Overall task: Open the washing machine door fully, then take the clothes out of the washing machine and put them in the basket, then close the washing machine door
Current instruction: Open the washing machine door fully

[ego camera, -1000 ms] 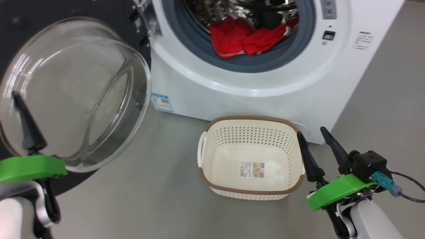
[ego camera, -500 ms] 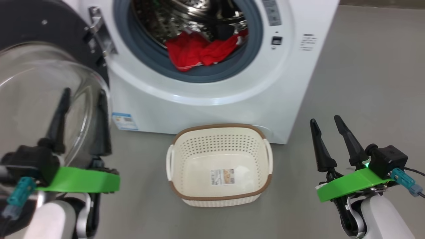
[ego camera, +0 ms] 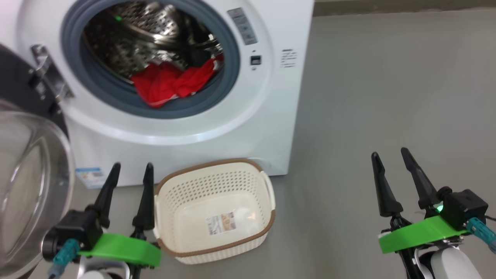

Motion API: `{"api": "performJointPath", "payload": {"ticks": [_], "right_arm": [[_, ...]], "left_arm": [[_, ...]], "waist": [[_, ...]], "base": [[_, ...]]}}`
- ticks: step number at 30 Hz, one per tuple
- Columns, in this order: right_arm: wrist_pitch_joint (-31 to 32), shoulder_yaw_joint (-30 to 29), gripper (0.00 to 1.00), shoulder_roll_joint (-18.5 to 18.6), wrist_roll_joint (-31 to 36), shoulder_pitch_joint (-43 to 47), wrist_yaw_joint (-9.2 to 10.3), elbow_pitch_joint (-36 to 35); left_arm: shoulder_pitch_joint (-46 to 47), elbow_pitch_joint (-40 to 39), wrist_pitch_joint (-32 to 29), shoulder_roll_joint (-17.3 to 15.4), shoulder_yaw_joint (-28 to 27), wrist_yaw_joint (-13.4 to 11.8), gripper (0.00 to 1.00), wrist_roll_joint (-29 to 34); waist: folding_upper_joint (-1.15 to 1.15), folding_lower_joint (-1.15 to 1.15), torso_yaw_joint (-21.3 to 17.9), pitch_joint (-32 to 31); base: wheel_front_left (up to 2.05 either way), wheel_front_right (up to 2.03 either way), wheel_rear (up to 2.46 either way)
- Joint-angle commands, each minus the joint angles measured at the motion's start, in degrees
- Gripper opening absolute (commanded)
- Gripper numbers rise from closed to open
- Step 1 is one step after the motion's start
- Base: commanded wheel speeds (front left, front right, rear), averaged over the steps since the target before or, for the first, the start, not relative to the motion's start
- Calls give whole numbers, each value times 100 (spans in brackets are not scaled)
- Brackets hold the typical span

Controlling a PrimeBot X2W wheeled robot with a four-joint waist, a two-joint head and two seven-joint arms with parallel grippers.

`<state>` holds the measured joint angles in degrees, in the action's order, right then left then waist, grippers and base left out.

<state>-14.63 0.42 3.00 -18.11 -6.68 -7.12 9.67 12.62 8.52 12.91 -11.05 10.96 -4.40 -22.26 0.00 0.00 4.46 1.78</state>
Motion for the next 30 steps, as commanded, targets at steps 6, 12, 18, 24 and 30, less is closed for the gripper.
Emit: {"api": "performJointPath", "payload": {"ticks": [6,12,18,24,30], "right_arm": [[-37,-3,100,-12,69,83,-36,-157],[-37,144,100,-1,182,205,-36,-156],[-37,156,100,123,218,378,-36,-164],[-37,36,100,178,218,522,-36,-186],[-37,-43,100,160,248,559,-36,-181]], "left_arm": [[-272,229,176,-126,-244,27,100,196],[-662,328,202,-140,-355,17,100,261],[-1029,288,206,-27,-631,85,100,197],[-1285,150,207,47,-781,136,100,306],[-1320,175,208,72,-924,256,100,407]], "waist": [[0,0,-645,-414],[0,0,-869,-532],[0,0,-1013,-653],[0,0,-1023,-727],[0,0,-960,-751]], "base": [[0,0,0],[0,0,0],[0,0,0],[0,0,0],[0,0,0]]}}
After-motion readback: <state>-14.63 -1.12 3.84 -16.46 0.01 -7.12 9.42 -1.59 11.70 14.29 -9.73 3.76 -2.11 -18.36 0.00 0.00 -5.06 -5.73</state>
